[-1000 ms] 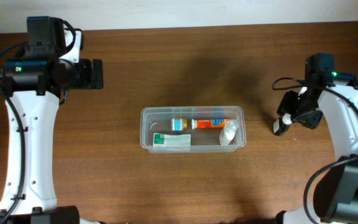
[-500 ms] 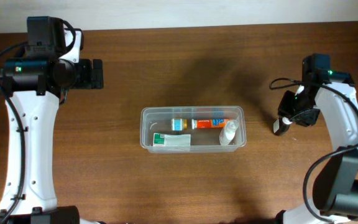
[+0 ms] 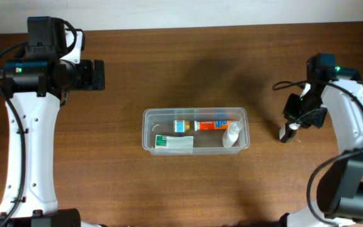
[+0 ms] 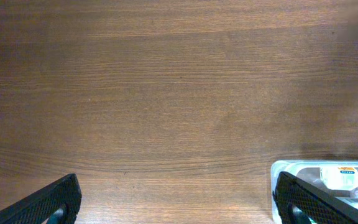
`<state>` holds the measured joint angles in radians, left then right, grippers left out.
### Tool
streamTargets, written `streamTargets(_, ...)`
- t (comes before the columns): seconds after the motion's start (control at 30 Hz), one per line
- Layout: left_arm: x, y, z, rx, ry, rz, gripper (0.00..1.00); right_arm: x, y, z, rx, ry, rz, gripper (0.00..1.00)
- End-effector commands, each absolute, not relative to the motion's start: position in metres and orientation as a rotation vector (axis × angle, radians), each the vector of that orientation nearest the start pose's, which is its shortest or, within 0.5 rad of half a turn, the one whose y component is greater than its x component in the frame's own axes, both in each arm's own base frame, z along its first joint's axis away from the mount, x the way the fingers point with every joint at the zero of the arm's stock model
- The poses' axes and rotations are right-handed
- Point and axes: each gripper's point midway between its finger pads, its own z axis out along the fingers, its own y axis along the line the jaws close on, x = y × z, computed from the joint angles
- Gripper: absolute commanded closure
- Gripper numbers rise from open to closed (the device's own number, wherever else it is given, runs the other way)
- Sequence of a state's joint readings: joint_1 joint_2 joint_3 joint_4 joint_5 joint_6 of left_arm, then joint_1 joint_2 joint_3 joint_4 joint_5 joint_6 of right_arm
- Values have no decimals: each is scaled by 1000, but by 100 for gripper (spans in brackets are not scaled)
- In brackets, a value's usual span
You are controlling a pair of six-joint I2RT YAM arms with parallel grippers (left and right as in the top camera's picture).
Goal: Pack container
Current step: 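Grasp the dark bottle with white cap with the right gripper, then place the dark bottle into the container and open the gripper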
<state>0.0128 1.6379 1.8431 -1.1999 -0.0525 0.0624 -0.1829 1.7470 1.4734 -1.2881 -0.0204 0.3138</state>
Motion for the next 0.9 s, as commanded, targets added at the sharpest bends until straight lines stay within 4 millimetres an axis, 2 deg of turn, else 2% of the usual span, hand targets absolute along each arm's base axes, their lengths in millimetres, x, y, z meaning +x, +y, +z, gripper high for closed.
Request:
streamTargets(0.0, 397, 14, 290, 33, 2536, 86, 0, 327, -34, 207, 614, 2837, 62, 94)
streamTargets(0.07, 397, 14, 290, 33, 2536, 86, 0, 322, -19, 236, 538, 2788, 79, 95)
streamTargets(0.1, 397, 14, 290, 33, 2536, 86, 0, 317, -5, 257, 472, 2749, 99, 95)
streamTargets(0.17, 397, 14, 290, 33, 2536, 86, 0, 309, 18, 284, 376, 2685, 139, 95)
streamTargets(0.23, 397, 14, 290, 33, 2536, 86, 0, 297, 42, 301, 308, 2637, 192, 95)
streamTargets(0.33, 397, 14, 290, 33, 2536, 86, 0, 285, 72, 311, 224, 2618, 254, 95)
streamTargets(0.37, 397, 14, 290, 34, 2536, 85, 0, 280, 87, 312, 185, 2624, 283, 95)
streamTargets(0.47, 397, 14, 290, 33, 2536, 86, 0, 273, 116, 305, 109, 2657, 316, 95)
streamTargets(0.57, 397, 14, 290, 33, 2536, 86, 0, 273, 139, 286, 65, 2712, 291, 95)
streamTargets(0.7, 397, 14, 290, 33, 2536, 86, 0, 279, 165, 242, 35, 2806, 248, 96)
streamTargets(0.87, 397, 14, 290, 34, 2536, 86, 0, 297, 170, 192, 116, 2863, 148, 96)
